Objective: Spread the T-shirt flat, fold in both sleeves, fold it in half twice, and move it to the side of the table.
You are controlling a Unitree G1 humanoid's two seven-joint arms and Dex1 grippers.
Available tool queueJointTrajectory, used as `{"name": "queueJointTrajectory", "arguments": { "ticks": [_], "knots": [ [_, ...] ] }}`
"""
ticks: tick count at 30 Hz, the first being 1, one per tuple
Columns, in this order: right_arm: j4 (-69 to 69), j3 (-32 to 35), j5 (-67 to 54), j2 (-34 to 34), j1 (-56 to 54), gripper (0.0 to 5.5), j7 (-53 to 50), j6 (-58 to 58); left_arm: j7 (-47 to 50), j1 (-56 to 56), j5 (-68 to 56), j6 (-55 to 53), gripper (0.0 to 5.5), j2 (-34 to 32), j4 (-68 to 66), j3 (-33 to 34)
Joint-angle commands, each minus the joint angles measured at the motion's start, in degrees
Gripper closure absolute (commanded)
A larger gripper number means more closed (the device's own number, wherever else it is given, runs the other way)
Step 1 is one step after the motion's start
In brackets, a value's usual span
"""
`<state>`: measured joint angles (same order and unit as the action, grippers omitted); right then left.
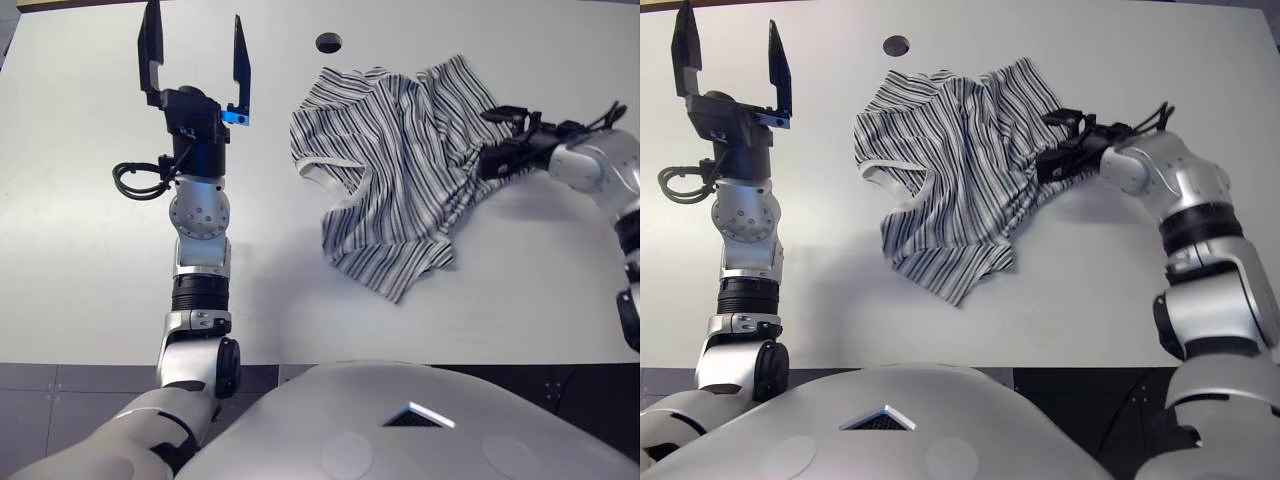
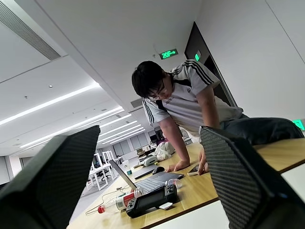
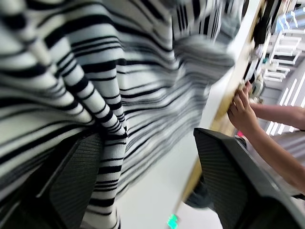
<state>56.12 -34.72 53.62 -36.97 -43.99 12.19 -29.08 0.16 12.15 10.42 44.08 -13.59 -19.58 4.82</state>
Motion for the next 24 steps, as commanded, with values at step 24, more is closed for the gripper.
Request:
{"name": "queueJointTrajectory", "arguments": {
  "ticks": [24],
  "knots": [
    [-65.23, 10.56, -12.88, -6.42, 37.84, 2.09, -20.51, 17.39, -0.43, 30.83, 47.92, -4.56, 1.62, -16.84, -44.82, -41.04]
  ]
}}
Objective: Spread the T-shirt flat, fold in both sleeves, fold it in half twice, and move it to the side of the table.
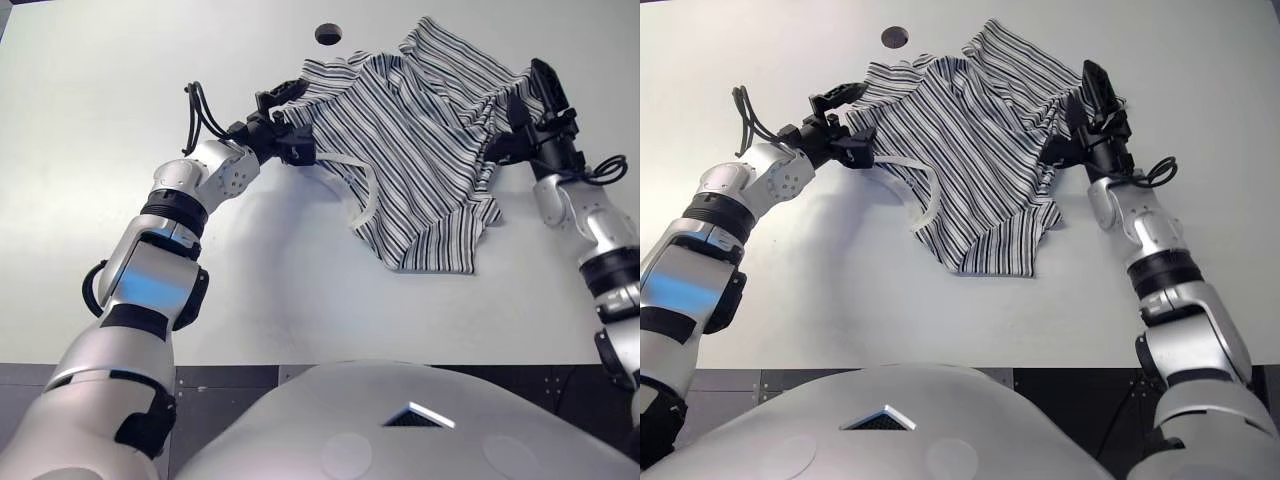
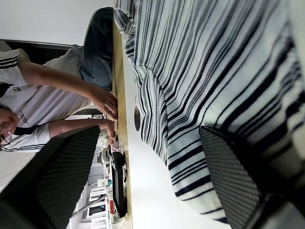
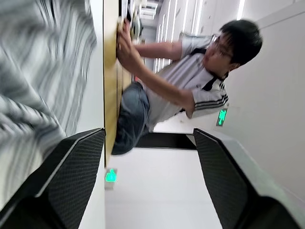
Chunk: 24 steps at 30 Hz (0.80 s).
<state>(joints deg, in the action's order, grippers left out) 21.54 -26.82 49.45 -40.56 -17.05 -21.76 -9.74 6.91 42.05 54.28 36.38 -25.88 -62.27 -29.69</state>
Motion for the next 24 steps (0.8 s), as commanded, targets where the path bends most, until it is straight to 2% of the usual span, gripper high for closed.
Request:
{"name": "queueJointTrajectory", "arguments": {
  "ticks": [1, 4, 8, 14, 17, 21, 22, 24],
  "knots": [
    [-35.51, 1.75, -12.12, -2.59, 12.07, 2.09, 16.62, -3.70, -8.31, -0.19, 3.84, 4.19, 1.62, -6.16, -0.94, -7.00],
    [-44.14, -1.74, -19.16, -2.11, 14.42, 2.09, 24.45, -7.60, -13.69, -8.61, -1.41, 8.17, 1.62, -13.88, 9.85, -5.05],
    [-45.26, -7.53, -17.86, 2.48, 14.79, 2.09, 32.78, -8.05, -21.00, -26.98, -17.49, 7.71, 1.62, -22.54, 32.32, 1.06],
    [-48.74, -10.17, -17.32, 4.24, 15.55, 2.09, 41.68, -9.44, -24.87, -46.59, -30.09, -3.12, 1.62, -26.84, 54.17, 9.71],
    [-49.86, -10.03, -17.45, 1.42, 17.46, 2.09, 46.86, -10.84, -24.91, -51.60, -31.31, -8.11, 1.62, -25.76, 61.87, 13.74],
    [-51.65, -7.37, -20.05, -6.78, 21.80, 2.09, 52.89, -14.92, -23.78, -57.13, -32.02, -12.53, 1.62, -25.21, 69.43, 20.19],
    [-52.44, -5.97, -21.38, -8.39, 22.78, 2.09, 53.70, -15.57, -23.59, -57.93, -32.04, -13.25, 1.62, -25.09, 70.79, 21.73],
    [-52.73, 0.91, -24.45, -12.02, 24.74, 2.09, 53.05, -16.37, -23.90, -60.43, -34.83, -13.00, 1.62, -24.44, 75.06, 25.09]
  ]
}}
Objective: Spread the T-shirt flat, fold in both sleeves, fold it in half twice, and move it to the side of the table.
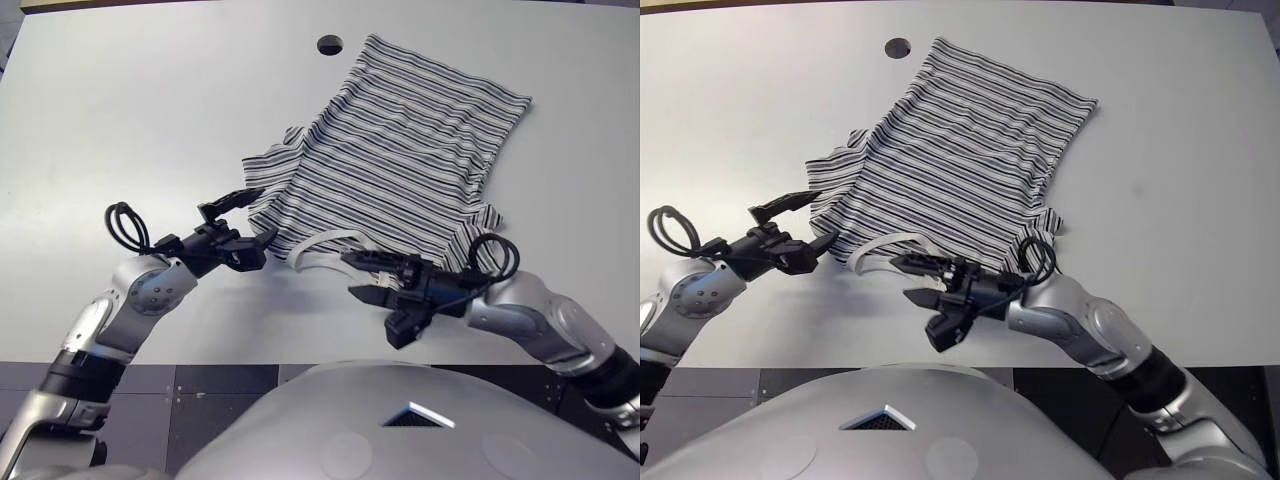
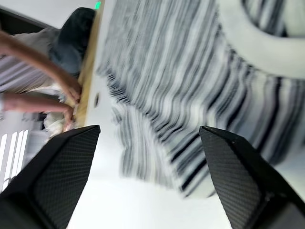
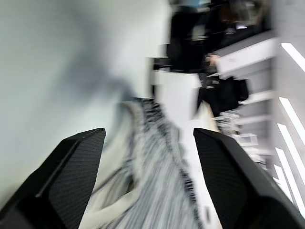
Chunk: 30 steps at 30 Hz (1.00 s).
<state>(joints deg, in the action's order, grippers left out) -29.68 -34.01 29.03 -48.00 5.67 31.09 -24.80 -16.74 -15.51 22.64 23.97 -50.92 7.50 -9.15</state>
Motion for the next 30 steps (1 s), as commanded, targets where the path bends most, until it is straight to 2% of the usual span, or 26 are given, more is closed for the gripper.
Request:
{"name": "queueJointTrajectory", "arguments": {
  "ticks": [1, 3, 5, 8, 12, 15, 18, 20, 23, 26, 30],
  "knots": [
    [-1.11, 11.72, -5.30, -5.66, 2.85, 2.09, -0.55, -1.50, -0.78, -4.38, -6.07, 0.20, 1.62, 1.10, 8.38, 5.97],
    [-0.34, 16.56, -6.75, -6.48, 4.43, 2.09, -1.34, -2.02, -2.14, -6.47, -11.95, 1.53, 1.62, 2.05, 13.54, 8.02],
    [0.41, 17.97, -6.80, -6.55, 6.60, 2.09, -1.32, -2.64, -3.11, -6.75, -17.35, 2.49, 1.62, 3.03, 16.41, 9.62],
    [4.47, 15.65, -3.08, -4.44, 8.33, 2.09, -1.25, -3.69, -3.54, -4.36, -23.39, 2.05, 1.62, 6.08, 16.69, 11.35],
    [14.28, 9.91, 5.69, -0.96, 8.02, 2.09, -2.19, -5.70, -2.99, 0.39, -23.86, 0.73, 1.62, 10.15, 11.91, 12.09],
    [18.02, 10.45, 6.94, -3.29, 9.80, 2.09, -2.44, -7.06, -2.78, 3.05, -23.97, -0.21, 1.62, 11.70, 9.43, 13.57],
    [20.12, 14.35, 5.25, -8.76, 13.85, 2.09, -2.51, -8.01, -2.79, 5.13, -23.83, -0.84, 1.62, 12.52, 6.85, 15.25],
    [19.48, 20.39, 2.11, -14.72, 19.93, 2.09, -2.54, -8.82, -3.82, 7.02, -22.70, -0.94, 1.62, 12.02, 3.38, 15.39],
    [17.28, 28.51, 0.33, -19.62, 25.94, 2.09, -2.36, -9.54, -5.26, 10.72, -19.61, -0.43, 1.62, 11.08, -3.14, 13.96],
    [14.54, 34.82, -0.41, -21.65, 27.18, 2.09, -1.56, -9.91, -6.27, 13.41, -16.92, 0.84, 1.62, 10.99, -7.58, 12.64],
    [12.38, 36.36, -0.97, -20.24, 23.99, 2.09, 0.01, -9.62, -6.36, 11.70, -13.55, 2.69, 1.62, 10.55, -9.10, 12.04]
  ]
}}
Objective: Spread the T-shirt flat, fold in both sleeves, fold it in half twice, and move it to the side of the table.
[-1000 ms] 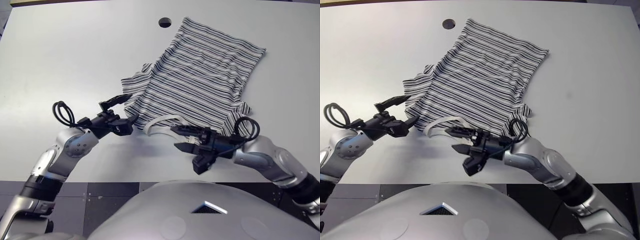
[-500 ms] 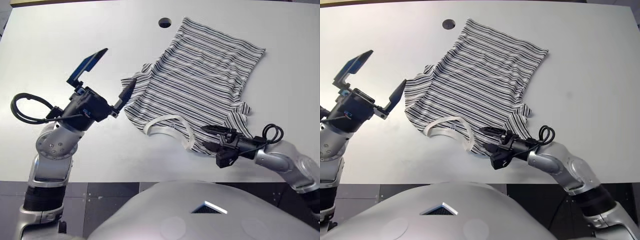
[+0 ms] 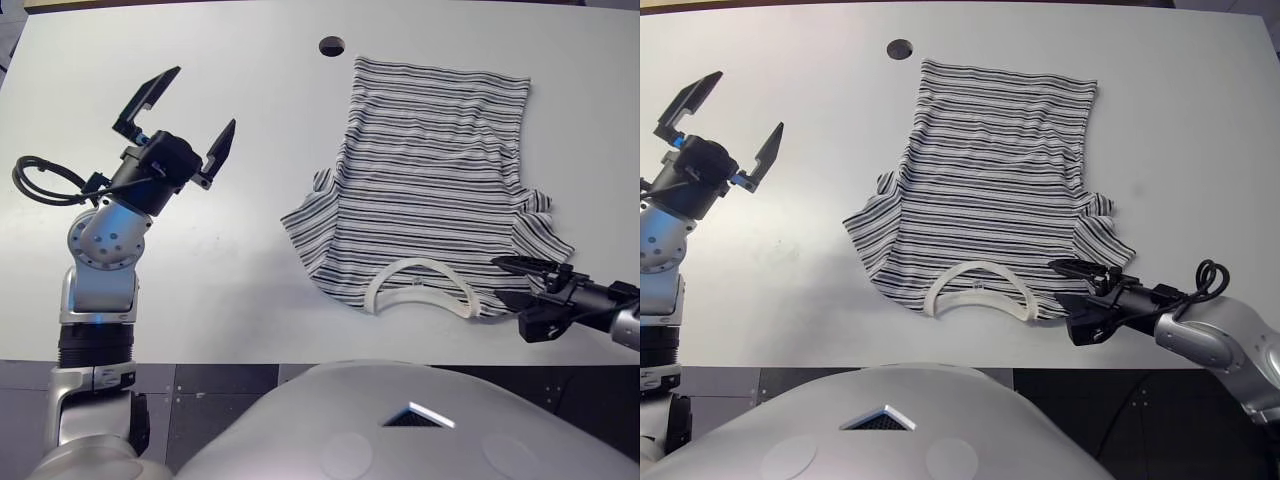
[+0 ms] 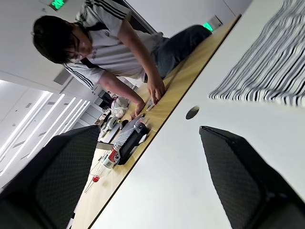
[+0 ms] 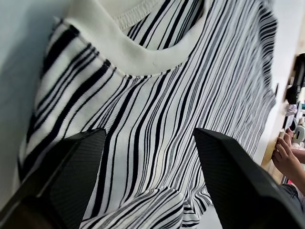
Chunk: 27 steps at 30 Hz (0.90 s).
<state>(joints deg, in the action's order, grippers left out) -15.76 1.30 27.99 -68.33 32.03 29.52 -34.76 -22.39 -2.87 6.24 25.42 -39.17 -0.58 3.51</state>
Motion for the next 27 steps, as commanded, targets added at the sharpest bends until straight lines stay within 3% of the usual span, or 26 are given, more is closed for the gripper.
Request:
{"name": "queueJointTrajectory", "arguments": {
  "ticks": [1, 6, 10, 13, 19, 27],
  "knots": [
    [-2.05, 0.54, -0.31, 0.69, -3.20, 2.09, 2.07, 0.29, -0.63, -2.36, 3.31, 1.70, 1.62, -1.46, -0.57, -0.26],
    [-4.27, 1.69, -7.99, 3.66, -7.02, 2.09, 1.69, -1.41, 0.72, -11.66, 6.68, 5.85, 1.62, -2.83, 4.54, 3.01],
    [-8.73, 7.49, -26.61, 12.99, -15.05, 2.09, -4.95, 2.55, 2.75, -18.04, 14.57, 13.99, 1.62, -5.19, 10.47, 6.90],
    [-6.90, 9.01, -30.18, 19.51, -21.66, 2.09, -9.48, 8.27, 1.00, -21.79, 19.87, 14.98, 1.62, -8.01, 12.92, 8.67],
    [2.67, 9.89, -20.83, 28.25, -34.30, 2.09, -19.72, 18.44, -1.58, -20.94, 29.07, 16.35, 1.62, -8.42, 9.29, -1.12],
    [3.99, 12.33, -18.04, 29.69, -35.72, 2.09, -21.26, 18.69, 8.54, -12.83, 43.82, 12.62, 1.62, -4.06, -1.30, -11.49]
  ]
}}
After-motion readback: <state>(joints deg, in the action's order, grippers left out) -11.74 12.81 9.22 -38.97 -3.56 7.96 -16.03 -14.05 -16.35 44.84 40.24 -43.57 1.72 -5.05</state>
